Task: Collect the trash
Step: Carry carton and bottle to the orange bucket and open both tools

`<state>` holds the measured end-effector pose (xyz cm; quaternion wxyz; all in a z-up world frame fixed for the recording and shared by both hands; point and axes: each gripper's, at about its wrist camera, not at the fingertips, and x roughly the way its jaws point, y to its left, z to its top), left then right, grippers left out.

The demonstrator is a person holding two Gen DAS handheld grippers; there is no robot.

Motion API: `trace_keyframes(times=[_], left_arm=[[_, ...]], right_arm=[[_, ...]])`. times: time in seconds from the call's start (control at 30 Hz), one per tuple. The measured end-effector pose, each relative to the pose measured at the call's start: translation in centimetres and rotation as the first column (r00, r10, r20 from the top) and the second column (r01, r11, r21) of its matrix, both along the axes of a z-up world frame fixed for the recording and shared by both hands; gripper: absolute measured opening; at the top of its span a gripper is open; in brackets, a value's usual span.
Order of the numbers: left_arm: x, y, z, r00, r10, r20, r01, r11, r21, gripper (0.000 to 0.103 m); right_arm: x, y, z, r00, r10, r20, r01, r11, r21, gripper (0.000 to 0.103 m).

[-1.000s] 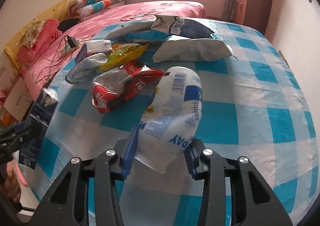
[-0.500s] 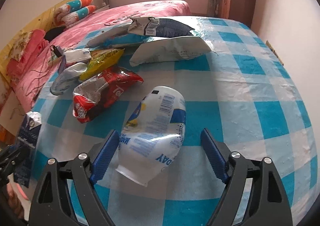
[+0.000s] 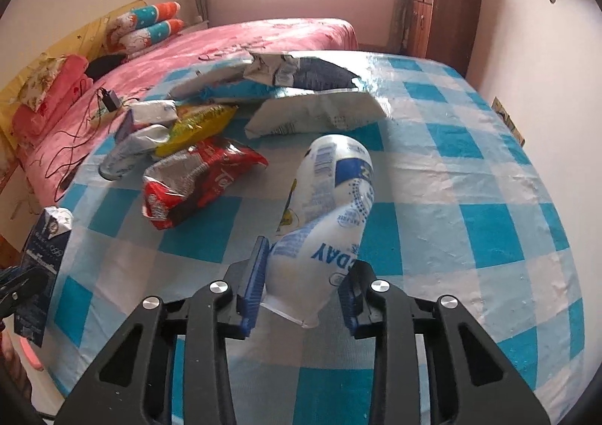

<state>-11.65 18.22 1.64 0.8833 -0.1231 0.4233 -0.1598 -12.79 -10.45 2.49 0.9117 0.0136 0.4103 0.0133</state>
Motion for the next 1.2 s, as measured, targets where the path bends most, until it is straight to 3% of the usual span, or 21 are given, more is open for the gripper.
trace_keyframes(times=[0.37, 0.6, 0.8, 0.97, 1.1, 1.17, 1.2], left_arm=[[-0.8, 1.8, 0.4, 0.999, 0.038, 0.018, -0.038, 0.999, -0.024, 0.068], [-2.4, 5.5, 0.9, 0.992, 0.123, 0.029, -0.123, 0.992, -0.012, 0.068], [-5.1, 11.4, 0.9, 0.964, 0.265, 0.028, -0.266, 0.964, 0.023, 0.068], [-7.3, 16.3, -0.8, 0.920, 0.392, 0.000, -0.391, 0.918, 0.069, 0.068], [-8.5, 19.2, -2.7, 0.881, 0.471, -0.031, -0.466, 0.879, 0.102, 0.070], [-9.0, 20.6, -3.9, 0.854, 0.518, -0.050, -0.509, 0.851, 0.127, 0.085], [-9.1, 21.0, -4.2, 0.842, 0.537, -0.053, -0.526, 0.839, 0.138, 0.087]], right_arm=[[-2.3, 3.9, 3.0, 0.990, 0.125, 0.057, -0.127, 0.991, 0.029, 0.034], [-3.3, 11.3, 4.4, 0.940, 0.337, 0.055, -0.341, 0.936, 0.088, 0.034], [-3.7, 19.3, 4.7, 0.837, 0.546, 0.036, -0.544, 0.823, 0.164, 0.034], [-4.2, 26.5, 4.2, 0.721, 0.693, 0.016, -0.680, 0.702, 0.211, 0.034], [-4.9, 31.0, 3.3, 0.643, 0.766, -0.009, -0.745, 0.628, 0.223, 0.035], [-5.2, 33.3, 2.4, 0.610, 0.792, -0.030, -0.772, 0.602, 0.204, 0.044], [-5.5, 33.8, 2.1, 0.614, 0.789, -0.033, -0.772, 0.608, 0.185, 0.060]])
